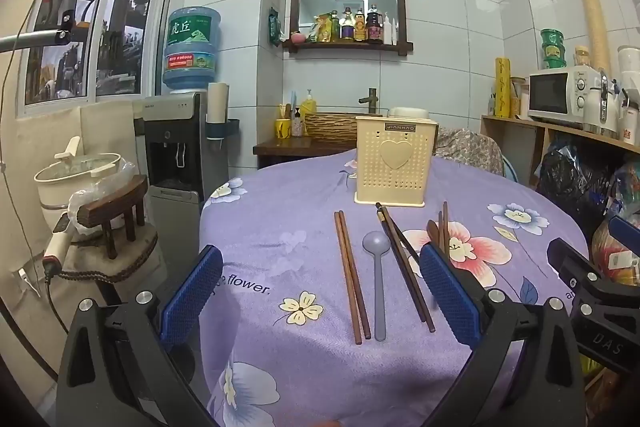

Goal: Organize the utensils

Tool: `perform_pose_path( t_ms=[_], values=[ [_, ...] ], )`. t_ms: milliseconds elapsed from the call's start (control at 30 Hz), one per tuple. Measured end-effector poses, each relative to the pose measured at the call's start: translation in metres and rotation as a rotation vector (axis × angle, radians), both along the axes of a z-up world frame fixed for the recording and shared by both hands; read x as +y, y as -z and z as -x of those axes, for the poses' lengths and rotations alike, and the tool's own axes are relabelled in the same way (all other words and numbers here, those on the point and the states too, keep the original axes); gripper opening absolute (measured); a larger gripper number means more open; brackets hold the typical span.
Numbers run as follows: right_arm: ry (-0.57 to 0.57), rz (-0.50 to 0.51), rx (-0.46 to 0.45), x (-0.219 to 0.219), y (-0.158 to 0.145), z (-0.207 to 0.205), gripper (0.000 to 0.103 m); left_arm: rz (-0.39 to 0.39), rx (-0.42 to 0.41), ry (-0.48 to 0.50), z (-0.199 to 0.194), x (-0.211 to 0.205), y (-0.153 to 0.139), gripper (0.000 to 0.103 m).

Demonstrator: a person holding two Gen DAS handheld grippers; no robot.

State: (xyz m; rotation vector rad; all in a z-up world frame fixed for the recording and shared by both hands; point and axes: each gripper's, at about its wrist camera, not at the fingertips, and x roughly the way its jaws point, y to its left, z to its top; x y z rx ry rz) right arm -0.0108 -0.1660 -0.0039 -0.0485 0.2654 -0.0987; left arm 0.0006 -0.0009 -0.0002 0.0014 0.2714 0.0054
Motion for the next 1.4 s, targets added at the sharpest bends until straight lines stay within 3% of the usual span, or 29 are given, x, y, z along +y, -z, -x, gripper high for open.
perform_pose_path(
  t_ms=[1400],
  values=[
    [0.0, 0.006, 0.004, 0.003, 0.0006, -0.0003, 0.098, 0.007, -0.007, -0.009, 0.0012, 0.0006, -0.0019, 0.098]
  ],
)
